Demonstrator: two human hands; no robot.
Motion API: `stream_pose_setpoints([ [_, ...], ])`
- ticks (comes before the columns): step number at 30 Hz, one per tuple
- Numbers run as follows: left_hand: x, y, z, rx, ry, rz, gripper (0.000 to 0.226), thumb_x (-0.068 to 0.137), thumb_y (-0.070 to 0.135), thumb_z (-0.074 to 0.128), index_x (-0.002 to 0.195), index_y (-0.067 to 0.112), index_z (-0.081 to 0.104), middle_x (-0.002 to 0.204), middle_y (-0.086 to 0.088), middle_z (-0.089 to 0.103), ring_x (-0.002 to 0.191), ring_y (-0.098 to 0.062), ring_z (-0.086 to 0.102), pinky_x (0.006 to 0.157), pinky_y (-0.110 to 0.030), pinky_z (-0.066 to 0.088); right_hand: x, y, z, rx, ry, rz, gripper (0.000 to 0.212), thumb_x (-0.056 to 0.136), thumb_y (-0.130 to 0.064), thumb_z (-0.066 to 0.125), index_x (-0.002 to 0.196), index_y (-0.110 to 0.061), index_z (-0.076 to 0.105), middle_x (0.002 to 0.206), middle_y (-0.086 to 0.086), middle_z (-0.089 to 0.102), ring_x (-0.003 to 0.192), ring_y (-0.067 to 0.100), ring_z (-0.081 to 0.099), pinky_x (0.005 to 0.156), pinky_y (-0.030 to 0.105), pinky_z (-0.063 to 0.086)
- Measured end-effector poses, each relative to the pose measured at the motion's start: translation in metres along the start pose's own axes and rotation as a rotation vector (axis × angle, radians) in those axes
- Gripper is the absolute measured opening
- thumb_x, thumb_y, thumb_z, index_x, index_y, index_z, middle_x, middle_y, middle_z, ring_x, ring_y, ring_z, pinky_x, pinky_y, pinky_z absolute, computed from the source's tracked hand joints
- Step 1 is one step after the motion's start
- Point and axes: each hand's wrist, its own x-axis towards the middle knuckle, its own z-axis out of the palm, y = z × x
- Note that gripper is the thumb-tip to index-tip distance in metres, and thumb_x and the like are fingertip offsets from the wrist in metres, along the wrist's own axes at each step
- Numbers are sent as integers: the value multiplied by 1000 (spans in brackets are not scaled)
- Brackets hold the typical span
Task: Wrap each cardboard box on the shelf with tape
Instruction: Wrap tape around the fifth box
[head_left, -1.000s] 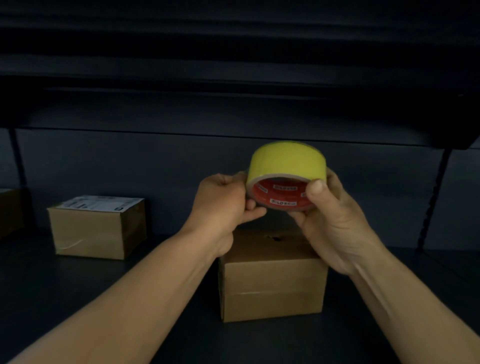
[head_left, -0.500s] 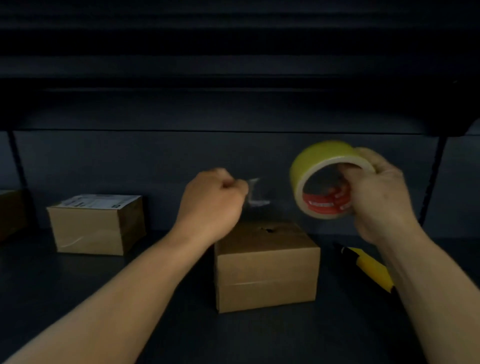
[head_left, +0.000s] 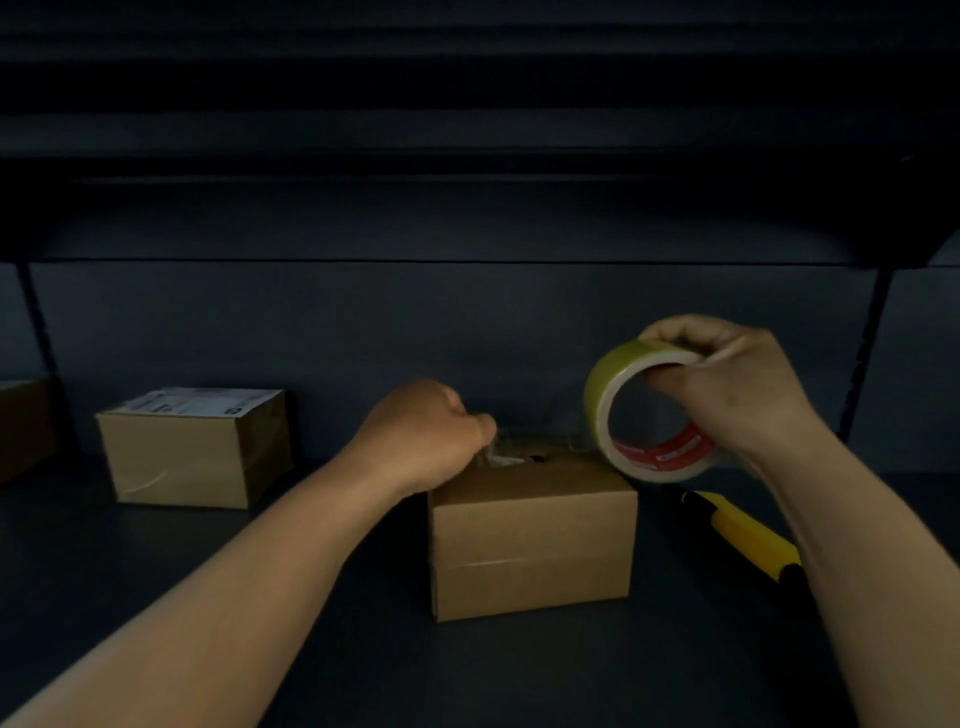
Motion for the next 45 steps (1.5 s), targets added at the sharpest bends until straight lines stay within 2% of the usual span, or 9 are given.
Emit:
stream_pose_setpoints([
  [4, 6, -1, -1, 90, 41, 9, 26, 88, 34, 56, 73, 13, 56, 70, -4, 55, 69, -19, 58, 60, -28, 41, 7, -1, 5, -100, -25, -34, 30, 81, -11, 70, 73, -40, 65, 87, -22, 65, 86, 0, 60, 71, 18, 45],
  [12, 15, -1, 5, 189, -2, 21, 26, 88, 36, 55, 75, 14, 57, 69, 0, 55, 64, -13, 54, 57, -27, 40, 12, -4, 9, -214, -83, -40, 29, 83, -11, 67, 82, -40, 66, 94, -14, 64, 93, 7, 58, 76, 23, 43],
  [19, 17, -2, 9, 258, -19, 46, 31, 88, 42, 55, 85, 12, 64, 73, 0, 58, 67, -13, 56, 56, -27, 40, 16, -5, 9, -292, -108, -30, 29, 87, -10, 61, 91, -38, 67, 97, -12, 64, 92, 7, 56, 61, 10, 38],
  [25, 19, -1, 8, 460, -53, 77, 39, 87, 49, 49, 68, 15, 54, 66, 2, 53, 62, -14, 53, 54, -26, 38, 19, -9, 10, -339, -150, -45, 30, 88, -9, 59, 92, -38, 66, 97, -11, 62, 89, 5, 54, 58, 4, 34],
  [31, 22, 3, -5, 692, -159, 51, 52, 85, 67, 39, 87, 21, 62, 84, 3, 61, 78, -13, 58, 73, -28, 50, 19, -8, 11, -374, -142, -53, 31, 89, -9, 58, 92, -39, 65, 98, -12, 62, 88, 4, 54, 56, 5, 34],
  [35, 22, -3, -9, 705, -264, 114, 59, 90, 67, 29, 80, 17, 60, 80, 1, 59, 74, -13, 56, 67, -28, 47, 19, -7, 11, -369, -140, -65, 31, 89, -9, 59, 90, -39, 66, 96, -12, 63, 88, 5, 55, 57, 4, 35],
  [39, 19, -14, -17, 537, -326, 162, 46, 92, 59, 35, 73, 18, 46, 75, 5, 49, 65, -9, 45, 58, -25, 34, 18, -6, 12, -373, -133, -61, 30, 89, -10, 59, 91, -39, 65, 95, -10, 63, 87, 7, 56, 58, 6, 36],
  [42, 17, -18, -17, 433, -264, 158, 31, 94, 52, 43, 83, 23, 47, 79, 6, 51, 69, -8, 47, 62, -27, 36, 18, -8, 14, -383, -139, -68, 30, 89, -9, 58, 91, -38, 65, 97, -10, 62, 88, 6, 55, 56, 2, 35],
  [45, 9, -14, -12, 411, -187, 241, 19, 97, 41, 44, 114, 33, 47, 90, 13, 49, 79, -5, 49, 64, -24, 37, 18, -8, 14, -415, -142, -92, 31, 88, -6, 58, 93, -36, 64, 96, -12, 60, 87, 5, 53, 53, -3, 35],
])
